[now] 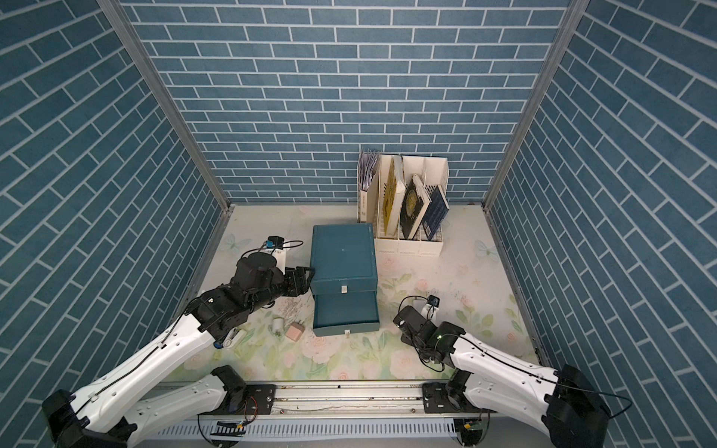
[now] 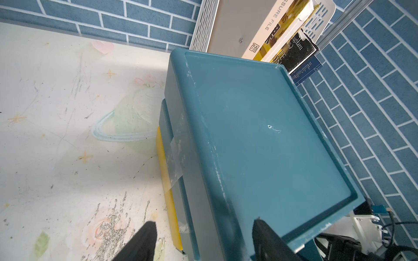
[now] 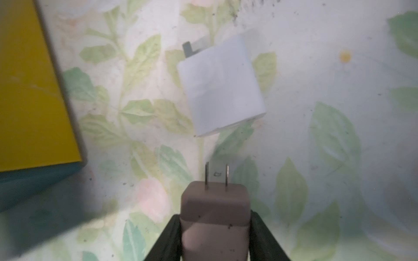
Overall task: Place the plugs into the drawer by color
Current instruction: Pick up the plug from the center of the board, then place the plug in the drawer.
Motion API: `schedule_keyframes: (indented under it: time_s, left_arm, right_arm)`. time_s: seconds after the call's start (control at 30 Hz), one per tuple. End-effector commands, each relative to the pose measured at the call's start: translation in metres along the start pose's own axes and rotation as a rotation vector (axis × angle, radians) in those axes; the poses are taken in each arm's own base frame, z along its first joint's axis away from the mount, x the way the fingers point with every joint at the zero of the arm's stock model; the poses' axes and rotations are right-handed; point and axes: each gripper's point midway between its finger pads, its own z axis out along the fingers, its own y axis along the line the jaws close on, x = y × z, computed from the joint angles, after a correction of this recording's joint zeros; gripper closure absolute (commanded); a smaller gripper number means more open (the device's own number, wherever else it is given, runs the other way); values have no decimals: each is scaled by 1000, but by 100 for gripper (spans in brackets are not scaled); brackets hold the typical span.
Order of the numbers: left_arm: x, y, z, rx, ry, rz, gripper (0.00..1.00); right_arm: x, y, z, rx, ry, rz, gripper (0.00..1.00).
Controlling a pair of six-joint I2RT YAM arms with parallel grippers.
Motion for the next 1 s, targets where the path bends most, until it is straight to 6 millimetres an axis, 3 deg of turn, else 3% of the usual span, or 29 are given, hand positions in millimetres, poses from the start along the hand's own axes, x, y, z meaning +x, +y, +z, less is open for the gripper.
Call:
schedule_keyframes:
  time_s: [0.0, 0.1, 0.27, 0.4, 0.53, 0.73, 0.97]
  left_arm:
    - [5, 6, 5, -23, 5, 9, 28]
    - [4, 4, 4, -10, 0, 4, 28]
    - [4, 4, 3, -12, -1, 8, 28]
    - [7, 4, 4, -8, 3, 7, 28]
    - [11, 5, 8, -5, 14, 3, 28]
    - [17, 5, 14, 1, 31, 2, 29]
    - [19, 5, 14, 6, 36, 0, 29]
  right_arm:
    - [-19, 14, -25, -32, -93, -5, 100]
    - [-33, 55, -59, -137, -182, -94, 100]
    - [-36, 131, -130, -280, -336, -255, 100]
    - [-29, 173, -161, -267, -399, -359, 100]
    - [-24, 192, -166, -237, -393, -400, 100]
    - [3, 209, -154, -363, -313, -427, 100]
    - [11, 188, -114, -313, -220, -380, 100]
